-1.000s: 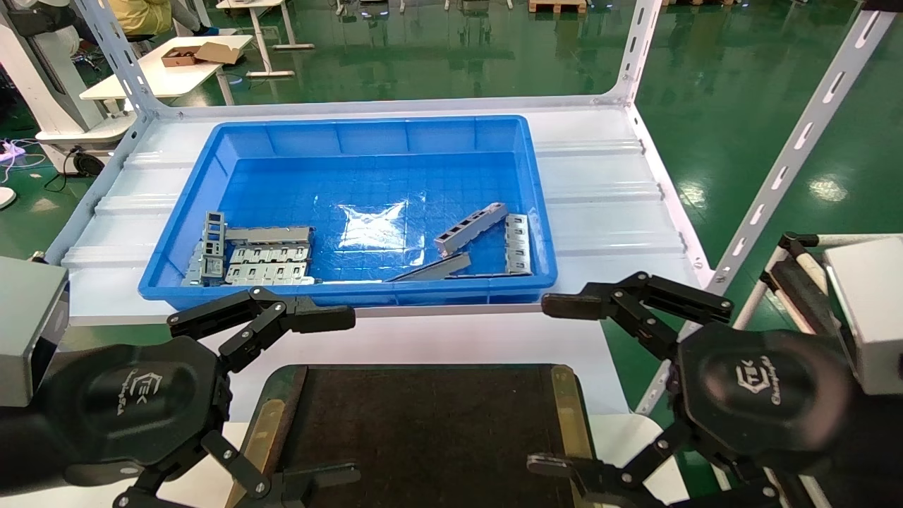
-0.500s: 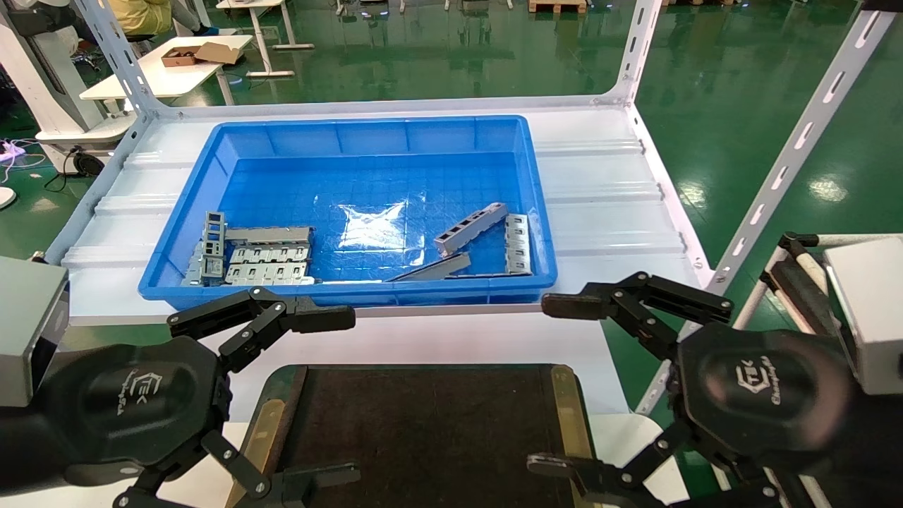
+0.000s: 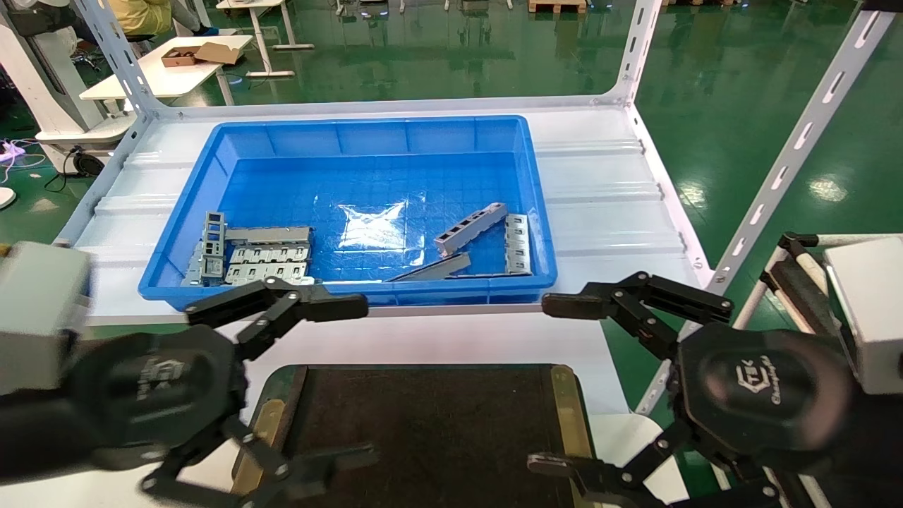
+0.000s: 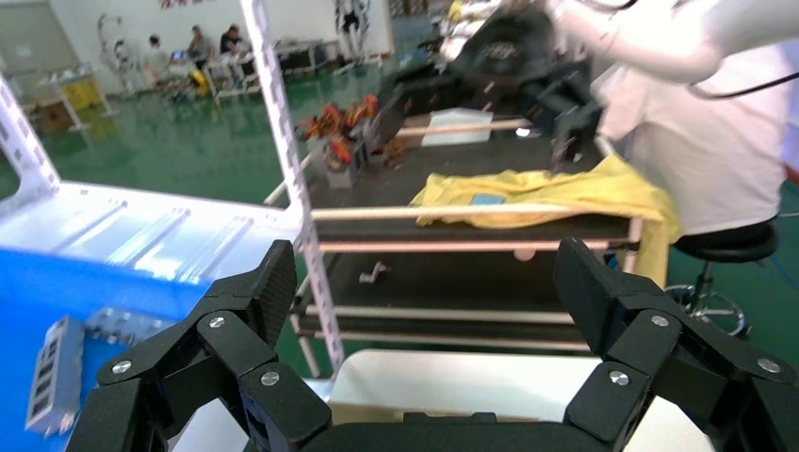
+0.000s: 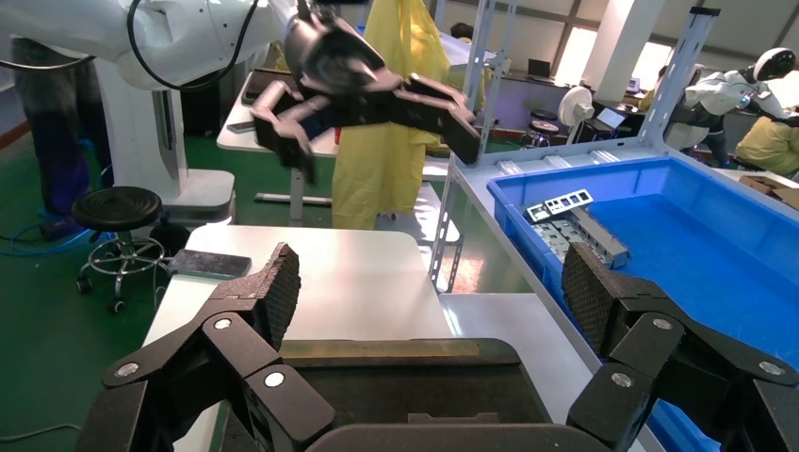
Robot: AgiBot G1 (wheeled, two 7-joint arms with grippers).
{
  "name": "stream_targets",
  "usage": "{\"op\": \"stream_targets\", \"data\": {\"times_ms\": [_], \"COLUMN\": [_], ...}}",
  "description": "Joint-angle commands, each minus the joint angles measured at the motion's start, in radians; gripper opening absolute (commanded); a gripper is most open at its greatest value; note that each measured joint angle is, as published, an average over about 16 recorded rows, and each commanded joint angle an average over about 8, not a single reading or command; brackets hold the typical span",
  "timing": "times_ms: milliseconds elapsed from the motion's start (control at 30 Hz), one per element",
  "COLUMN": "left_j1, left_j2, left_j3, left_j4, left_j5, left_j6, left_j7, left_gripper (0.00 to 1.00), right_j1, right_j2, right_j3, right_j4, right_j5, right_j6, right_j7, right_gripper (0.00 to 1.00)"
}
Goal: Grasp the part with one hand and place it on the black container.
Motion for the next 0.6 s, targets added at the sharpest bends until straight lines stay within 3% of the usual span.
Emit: {"op": "stream_targets", "data": {"times_ms": [33, 300, 600], "left_j1": [-0.003, -0.078, -0.202], "left_j2": [0.007, 0.098, 0.248], "left_j3": [0.006, 0.061, 0.139], "left_j4": [-0.004, 0.064, 0.269], "left_j5": [0.013, 0.126, 0.274], "left_j6": [-0.015, -0.106, -0.206], "left_j7": [-0.006, -0.031, -0.031], "left_gripper": [1.0, 1.0, 1.0], "right_j1": [0.0, 0.0, 0.0], "right_j2": [0.0, 0.0, 0.0], "right_j3": [0.0, 0.0, -0.001], "right_j4": [0.0, 0.0, 0.0], "right_j5": [0.0, 0.0, 0.0], "right_j6": [0.0, 0.0, 0.0], "right_j7": [0.0, 0.0, 0.0], "right_gripper": [1.0, 1.0, 1.0]}}
